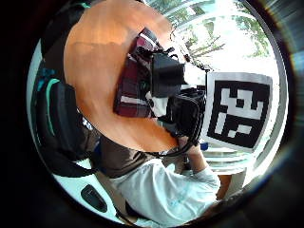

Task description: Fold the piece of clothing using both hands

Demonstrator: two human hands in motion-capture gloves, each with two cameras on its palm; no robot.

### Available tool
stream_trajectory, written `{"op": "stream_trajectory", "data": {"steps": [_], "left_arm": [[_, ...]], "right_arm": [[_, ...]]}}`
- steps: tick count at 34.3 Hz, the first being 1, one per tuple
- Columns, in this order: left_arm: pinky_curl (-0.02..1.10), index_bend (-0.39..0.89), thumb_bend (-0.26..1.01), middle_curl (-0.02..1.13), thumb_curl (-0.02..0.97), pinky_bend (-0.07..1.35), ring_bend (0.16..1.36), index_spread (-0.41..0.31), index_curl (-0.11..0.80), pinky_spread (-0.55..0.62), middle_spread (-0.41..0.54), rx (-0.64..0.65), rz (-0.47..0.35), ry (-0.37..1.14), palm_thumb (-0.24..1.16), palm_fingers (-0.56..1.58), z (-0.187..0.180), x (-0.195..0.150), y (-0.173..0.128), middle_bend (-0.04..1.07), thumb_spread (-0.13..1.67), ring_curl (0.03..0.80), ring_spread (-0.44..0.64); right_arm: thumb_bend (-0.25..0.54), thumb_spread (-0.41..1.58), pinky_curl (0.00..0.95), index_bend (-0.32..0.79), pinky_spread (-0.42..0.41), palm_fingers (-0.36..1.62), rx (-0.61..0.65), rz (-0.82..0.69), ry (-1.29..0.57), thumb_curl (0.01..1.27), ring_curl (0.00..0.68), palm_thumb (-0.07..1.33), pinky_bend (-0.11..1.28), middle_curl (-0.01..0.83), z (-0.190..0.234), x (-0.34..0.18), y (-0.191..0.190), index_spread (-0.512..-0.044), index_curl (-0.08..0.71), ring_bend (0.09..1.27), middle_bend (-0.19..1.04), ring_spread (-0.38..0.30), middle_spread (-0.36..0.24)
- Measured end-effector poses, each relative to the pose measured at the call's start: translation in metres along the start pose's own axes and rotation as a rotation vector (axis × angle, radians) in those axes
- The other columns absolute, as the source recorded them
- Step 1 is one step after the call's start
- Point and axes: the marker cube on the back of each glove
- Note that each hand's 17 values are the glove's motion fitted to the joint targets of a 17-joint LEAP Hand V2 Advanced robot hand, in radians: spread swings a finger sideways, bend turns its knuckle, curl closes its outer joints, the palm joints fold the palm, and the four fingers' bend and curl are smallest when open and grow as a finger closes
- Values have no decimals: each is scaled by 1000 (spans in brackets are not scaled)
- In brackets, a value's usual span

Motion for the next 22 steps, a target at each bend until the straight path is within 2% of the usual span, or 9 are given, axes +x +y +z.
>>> {"op": "stream_trajectory", "data": {"steps": [2,4,6,7,9,12,14,18,22], "left_arm": [[366,137,172,404,244,482,541,-99,354,160,-9,14,22,-13,439,461,-2,8,-3,194,1598,316,139],[365,135,180,405,248,478,542,-99,352,155,-11,24,55,-34,447,465,-3,22,-6,194,1597,317,136],[364,134,185,406,251,475,543,-99,350,150,-12,23,94,-59,449,467,-3,41,-10,192,1594,317,134],[364,134,188,406,253,474,542,-99,349,148,-13,19,113,-72,450,468,-2,51,-12,191,1594,317,133],[364,134,189,406,255,472,541,-99,347,145,-14,3,151,-102,448,469,1,72,-16,190,1590,317,131],[362,140,180,407,251,459,534,-102,346,150,-15,-32,203,-151,425,461,7,107,-21,192,1581,316,135],[363,141,171,405,248,457,537,-102,345,157,-9,-51,226,-178,403,451,11,126,-24,185,1578,319,136],[363,137,157,401,243,459,535,-103,341,163,-7,-74,258,-224,370,444,13,155,-25,181,1575,318,145],[365,136,144,399,241,465,534,-101,338,167,-2,-68,273,-249,344,436,7,166,-19,179,1571,318,149]], "right_arm": [[-24,628,456,27,-226,994,12,-63,-71,593,547,1001,564,570,-2,14,5,-289,183,818,590,-230,-221],[-67,731,466,-29,-206,884,-4,-113,-174,568,553,902,588,558,-9,43,15,-296,158,830,550,-234,-234],[-75,866,470,65,-137,651,-52,-132,-246,531,517,808,588,518,-18,80,28,-301,175,714,434,-204,-215],[-59,904,479,93,-119,613,-83,-126,-256,527,527,796,590,512,-24,98,33,-303,186,707,407,-195,-218],[-8,981,461,191,-48,554,-148,-80,-224,531,487,820,558,489,-36,133,44,-319,213,590,369,-162,-199],[3,1076,435,245,20,451,-212,63,-126,525,431,826,527,453,-53,184,58,-328,246,451,285,-116,-181],[0,1133,422,242,59,419,-202,154,-91,518,408,814,508,445,-60,207,66,-334,259,397,266,-88,-160],[-20,1213,391,236,112,419,-150,258,-97,500,366,765,469,416,-65,221,75,-339,277,343,204,-48,-136],[-24,1259,367,245,164,404,-135,274,-101,484,341,721,416,398,-61,217,73,-344,299,301,171,-11,-109]]}}
